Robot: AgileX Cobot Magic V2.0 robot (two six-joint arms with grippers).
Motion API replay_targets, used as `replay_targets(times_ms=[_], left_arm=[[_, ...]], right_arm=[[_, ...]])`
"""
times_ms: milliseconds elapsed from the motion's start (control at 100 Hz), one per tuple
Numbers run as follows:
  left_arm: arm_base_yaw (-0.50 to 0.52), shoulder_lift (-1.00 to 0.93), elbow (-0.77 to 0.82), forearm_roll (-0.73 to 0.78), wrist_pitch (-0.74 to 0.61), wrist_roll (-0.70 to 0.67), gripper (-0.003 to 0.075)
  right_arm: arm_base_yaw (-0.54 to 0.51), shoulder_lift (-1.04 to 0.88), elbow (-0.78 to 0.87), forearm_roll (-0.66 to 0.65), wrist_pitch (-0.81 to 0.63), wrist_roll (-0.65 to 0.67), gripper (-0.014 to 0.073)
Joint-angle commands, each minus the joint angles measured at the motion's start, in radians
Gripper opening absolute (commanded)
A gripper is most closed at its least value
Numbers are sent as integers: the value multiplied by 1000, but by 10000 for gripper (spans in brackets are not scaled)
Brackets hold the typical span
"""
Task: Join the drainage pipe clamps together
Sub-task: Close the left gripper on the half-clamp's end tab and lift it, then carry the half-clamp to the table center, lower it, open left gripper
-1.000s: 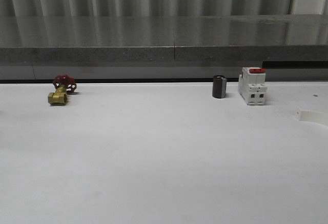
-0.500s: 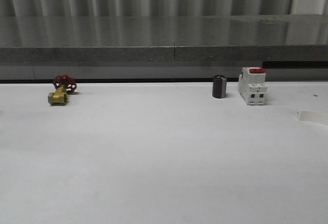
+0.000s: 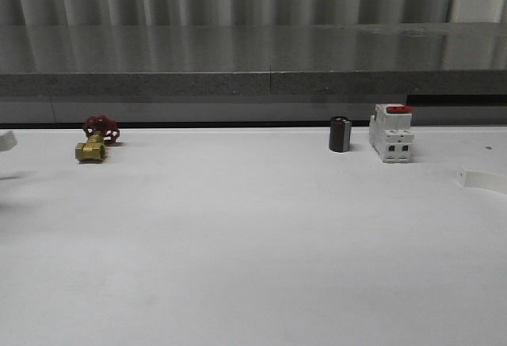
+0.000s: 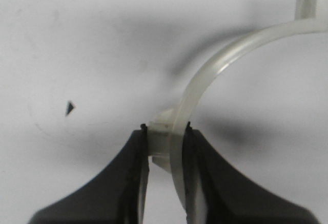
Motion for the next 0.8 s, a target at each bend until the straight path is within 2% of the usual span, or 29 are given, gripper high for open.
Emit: replay_targets(times_ms=[0,170,420,640,790], left_arm=[[-66,-95,-26,-24,8,-76,38],[-226,-126,-26,-17,16,-237,38],[-479,-86,-26,-3,-73,-407,38],[-614,-10,-48,17,-104,-515,38],[-667,43,-97,100,-105,-609,38]], right_arm=[[1,-20,-16,-6,-77,-9,-117],[1,-20,-16,-6,-77,-9,-117],[1,-20,-16,-6,-77,-9,-117],[1,-20,-16,-6,-77,-9,-117],[1,-20,-16,-6,-77,-9,-117]])
